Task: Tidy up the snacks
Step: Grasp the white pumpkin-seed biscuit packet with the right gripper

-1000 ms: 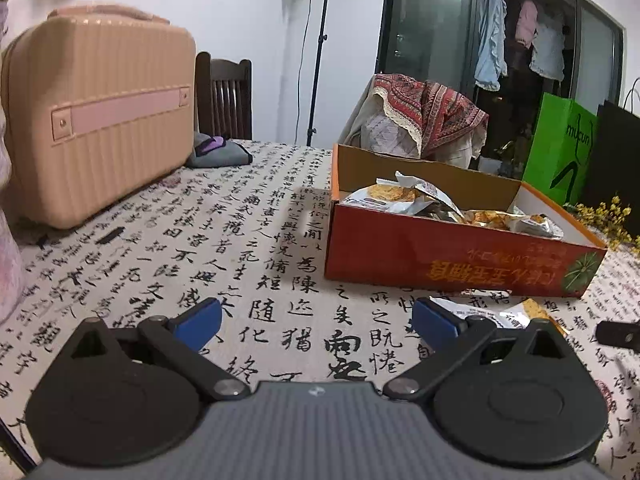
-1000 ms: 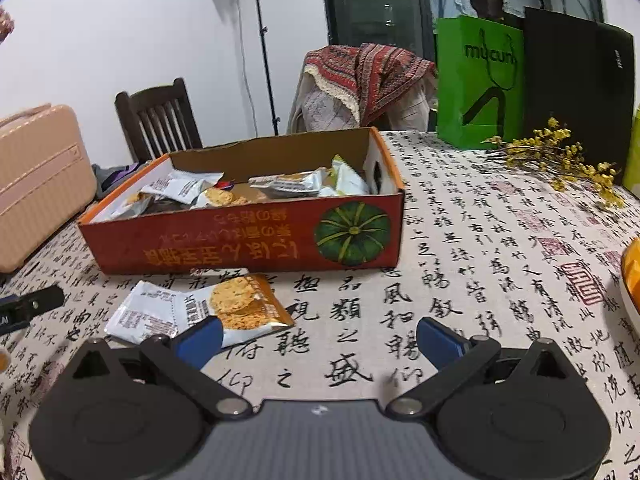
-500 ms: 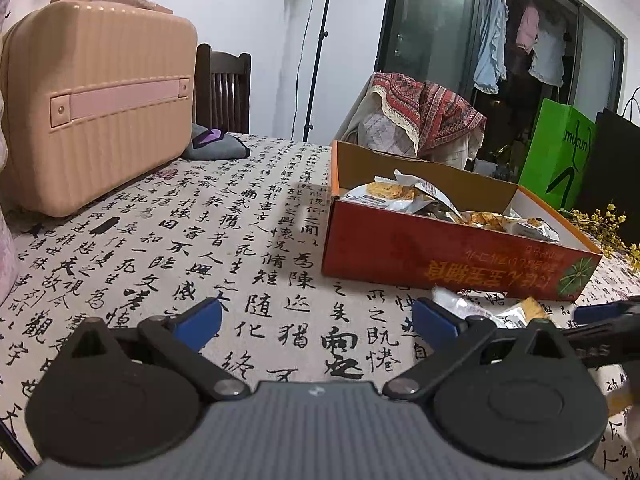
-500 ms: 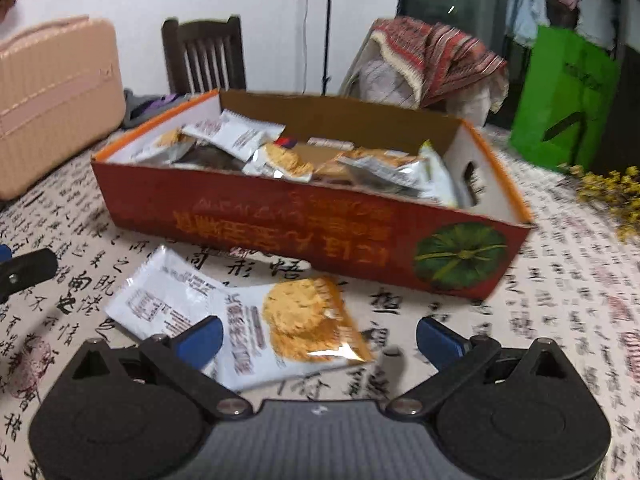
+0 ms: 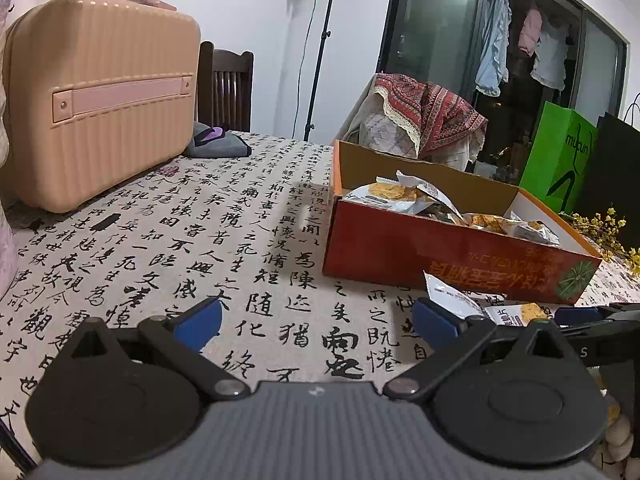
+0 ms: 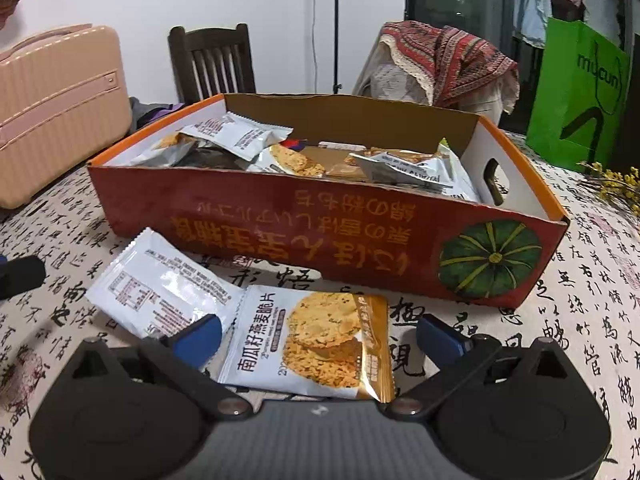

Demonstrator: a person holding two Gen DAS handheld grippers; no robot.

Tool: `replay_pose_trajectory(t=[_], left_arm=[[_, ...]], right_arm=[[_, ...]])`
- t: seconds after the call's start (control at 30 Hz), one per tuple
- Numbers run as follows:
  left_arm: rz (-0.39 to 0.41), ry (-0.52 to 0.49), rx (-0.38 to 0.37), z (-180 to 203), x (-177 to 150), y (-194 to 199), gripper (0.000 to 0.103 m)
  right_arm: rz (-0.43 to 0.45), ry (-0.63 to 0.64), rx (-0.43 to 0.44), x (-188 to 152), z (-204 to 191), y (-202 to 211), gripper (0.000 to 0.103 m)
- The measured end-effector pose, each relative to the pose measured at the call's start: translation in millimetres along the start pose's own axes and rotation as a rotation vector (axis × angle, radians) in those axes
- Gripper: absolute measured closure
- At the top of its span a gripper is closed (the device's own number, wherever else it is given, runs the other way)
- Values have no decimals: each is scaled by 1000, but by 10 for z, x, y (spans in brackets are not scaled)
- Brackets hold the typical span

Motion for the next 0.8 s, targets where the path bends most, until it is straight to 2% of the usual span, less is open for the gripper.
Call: replay_pose_trajectory(t=[0.07, 0.13, 0.17, 0.37, 0.53, 0.8], left_arm=[[0, 4, -1, -4, 3, 4, 0], [-1, 9, 0, -17, 6, 3, 0], [-3, 11, 0, -20, 5, 3, 0], [-7, 15, -2, -25, 4, 2, 0], [-9, 14, 1, -25, 5, -3, 0], [-18, 6, 16, -7, -2, -35, 0]], right_arm=[[3, 2, 8, -1, -1, -4, 3], [11, 11, 22, -3, -18, 27, 15], [18, 20, 31, -2, -33, 56, 27], [24, 31, 54, -52, -19, 187, 41], [39, -4, 33, -143, 95, 296, 43], [120, -86, -13, -256, 352, 561, 43]])
Point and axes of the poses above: each gripper's, at about its wrist camera, not at the fingertips, and y roughly against the way its jaws point, z to its right, x to its top, the point moved 1 cm from there along -y, roughly the way its jaws point, and after that the axes turned 9 degrees about y, right-handed, at the moved point
